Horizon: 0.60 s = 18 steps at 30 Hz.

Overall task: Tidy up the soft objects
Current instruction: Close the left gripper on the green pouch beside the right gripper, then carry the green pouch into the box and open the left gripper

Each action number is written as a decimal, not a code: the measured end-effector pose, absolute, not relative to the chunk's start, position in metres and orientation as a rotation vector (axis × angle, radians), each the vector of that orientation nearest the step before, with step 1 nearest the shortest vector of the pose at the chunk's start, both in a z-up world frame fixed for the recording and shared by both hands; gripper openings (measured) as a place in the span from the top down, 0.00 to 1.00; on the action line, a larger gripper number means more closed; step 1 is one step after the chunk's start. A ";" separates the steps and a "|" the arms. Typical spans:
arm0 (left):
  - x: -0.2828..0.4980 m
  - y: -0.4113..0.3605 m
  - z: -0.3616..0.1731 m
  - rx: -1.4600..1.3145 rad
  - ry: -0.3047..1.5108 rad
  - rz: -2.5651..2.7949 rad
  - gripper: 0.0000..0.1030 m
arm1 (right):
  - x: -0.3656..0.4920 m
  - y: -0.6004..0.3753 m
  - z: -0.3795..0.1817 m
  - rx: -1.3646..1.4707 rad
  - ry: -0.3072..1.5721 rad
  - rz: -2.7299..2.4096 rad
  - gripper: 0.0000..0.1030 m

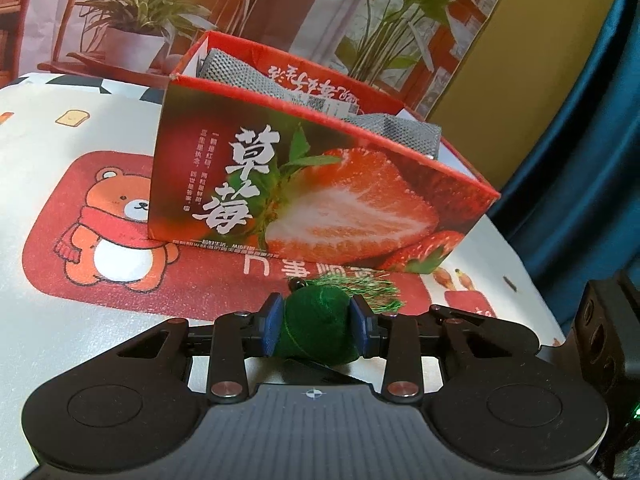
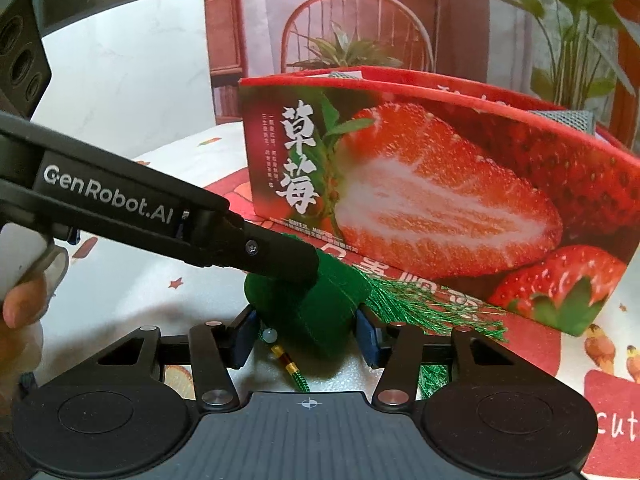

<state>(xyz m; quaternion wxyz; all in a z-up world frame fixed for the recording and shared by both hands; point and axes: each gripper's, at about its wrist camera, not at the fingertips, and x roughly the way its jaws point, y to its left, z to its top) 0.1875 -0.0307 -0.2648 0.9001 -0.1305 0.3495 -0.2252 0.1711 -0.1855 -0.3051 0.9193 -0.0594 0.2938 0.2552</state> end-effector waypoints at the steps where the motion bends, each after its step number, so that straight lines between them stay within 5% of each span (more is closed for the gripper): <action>1: 0.186 -0.030 -0.263 -0.273 0.719 -0.470 0.63 | 0.169 -0.185 -0.304 -0.126 0.596 0.524 0.54; 10: 0.176 -0.026 -0.226 -0.289 0.628 -0.501 0.63 | 0.154 -0.185 -0.273 -0.169 0.506 0.515 0.54; 18: 0.186 -0.031 -0.135 -0.245 0.456 -0.549 0.63 | 0.164 -0.196 -0.189 -0.203 0.346 0.511 0.54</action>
